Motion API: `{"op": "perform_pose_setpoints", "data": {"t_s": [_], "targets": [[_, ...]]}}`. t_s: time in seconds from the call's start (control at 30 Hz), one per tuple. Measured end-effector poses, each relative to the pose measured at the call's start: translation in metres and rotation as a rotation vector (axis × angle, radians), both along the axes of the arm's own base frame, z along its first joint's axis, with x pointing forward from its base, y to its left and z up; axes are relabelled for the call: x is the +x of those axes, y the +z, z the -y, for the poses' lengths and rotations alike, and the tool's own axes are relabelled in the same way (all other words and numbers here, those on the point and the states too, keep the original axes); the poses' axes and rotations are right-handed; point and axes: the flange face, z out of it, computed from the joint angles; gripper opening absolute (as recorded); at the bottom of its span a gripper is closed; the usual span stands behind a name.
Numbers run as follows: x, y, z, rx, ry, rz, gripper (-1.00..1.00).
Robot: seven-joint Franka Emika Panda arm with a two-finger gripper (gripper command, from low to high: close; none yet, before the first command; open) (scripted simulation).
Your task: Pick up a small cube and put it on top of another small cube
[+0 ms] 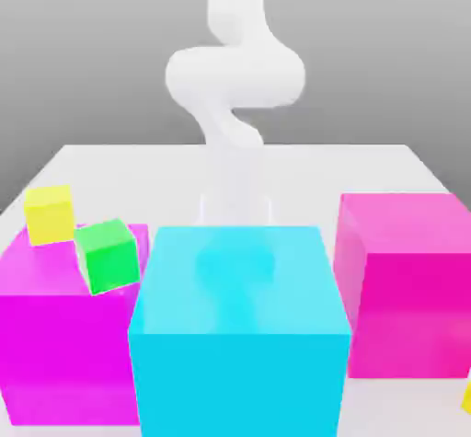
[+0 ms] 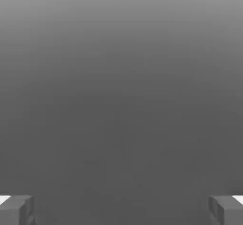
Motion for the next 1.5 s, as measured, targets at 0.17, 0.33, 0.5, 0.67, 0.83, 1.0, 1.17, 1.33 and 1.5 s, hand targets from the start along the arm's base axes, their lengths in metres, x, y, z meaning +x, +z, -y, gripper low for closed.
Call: {"op": "perform_pose_setpoints", "data": {"t_s": [0.17, 0.33, 0.5, 0.67, 0.83, 1.0, 1.17, 1.33, 1.5], "targets": [[0.039, -0.082, 0.067, 0.125, -0.326, -0.109, 0.0], [0.048, -0.167, 0.14, 0.251, -0.65, -0.195, 0.0], [0.029, -0.254, 0.208, 0.382, -0.979, -0.265, 0.0], [-0.013, -0.34, 0.263, 0.519, -1.31, -0.321, 0.0], [-0.083, -0.421, 0.308, 0.671, -1.674, -0.357, 0.0], [-0.12, -0.489, 0.311, 0.771, -1.887, -0.391, 0.0], [-0.123, -0.54, 0.31, 0.775, -1.901, -0.394, -1.0], [-0.122, -0.54, 0.31, 0.774, -1.9, -0.391, -1.0], [-0.122, -0.513, 0.311, 0.777, -1.9, -0.391, -1.0]]}}
